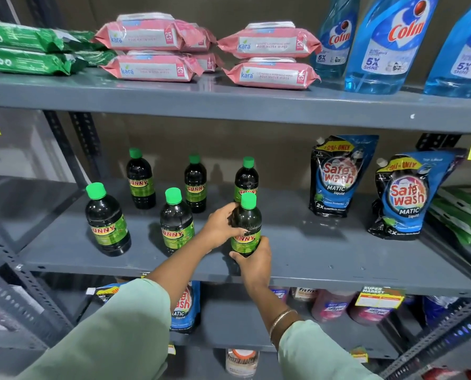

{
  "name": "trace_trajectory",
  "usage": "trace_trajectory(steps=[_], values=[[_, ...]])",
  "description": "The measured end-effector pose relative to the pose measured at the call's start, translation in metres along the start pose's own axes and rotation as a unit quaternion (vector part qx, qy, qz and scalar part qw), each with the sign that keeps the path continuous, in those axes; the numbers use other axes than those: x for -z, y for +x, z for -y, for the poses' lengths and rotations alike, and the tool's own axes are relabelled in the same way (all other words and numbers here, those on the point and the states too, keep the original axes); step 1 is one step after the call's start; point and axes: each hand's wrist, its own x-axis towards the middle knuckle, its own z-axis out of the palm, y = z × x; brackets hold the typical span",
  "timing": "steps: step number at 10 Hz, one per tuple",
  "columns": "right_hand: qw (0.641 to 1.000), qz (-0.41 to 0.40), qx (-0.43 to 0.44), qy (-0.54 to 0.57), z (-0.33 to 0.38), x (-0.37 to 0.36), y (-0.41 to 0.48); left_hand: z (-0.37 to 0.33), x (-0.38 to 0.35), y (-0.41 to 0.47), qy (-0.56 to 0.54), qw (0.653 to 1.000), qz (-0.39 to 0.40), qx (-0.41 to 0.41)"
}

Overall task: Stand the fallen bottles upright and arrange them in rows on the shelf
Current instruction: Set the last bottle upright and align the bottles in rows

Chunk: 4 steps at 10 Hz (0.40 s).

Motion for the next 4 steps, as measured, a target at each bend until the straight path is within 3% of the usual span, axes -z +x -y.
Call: trace_trajectory(steps=[4], values=[[0.998, 0.036, 0.044, 0.025, 0.0027, 0.0060, -0.0021, 0.0026, 0.0023, -0.0054, 0.027, 0.999, 0.012, -0.032]])
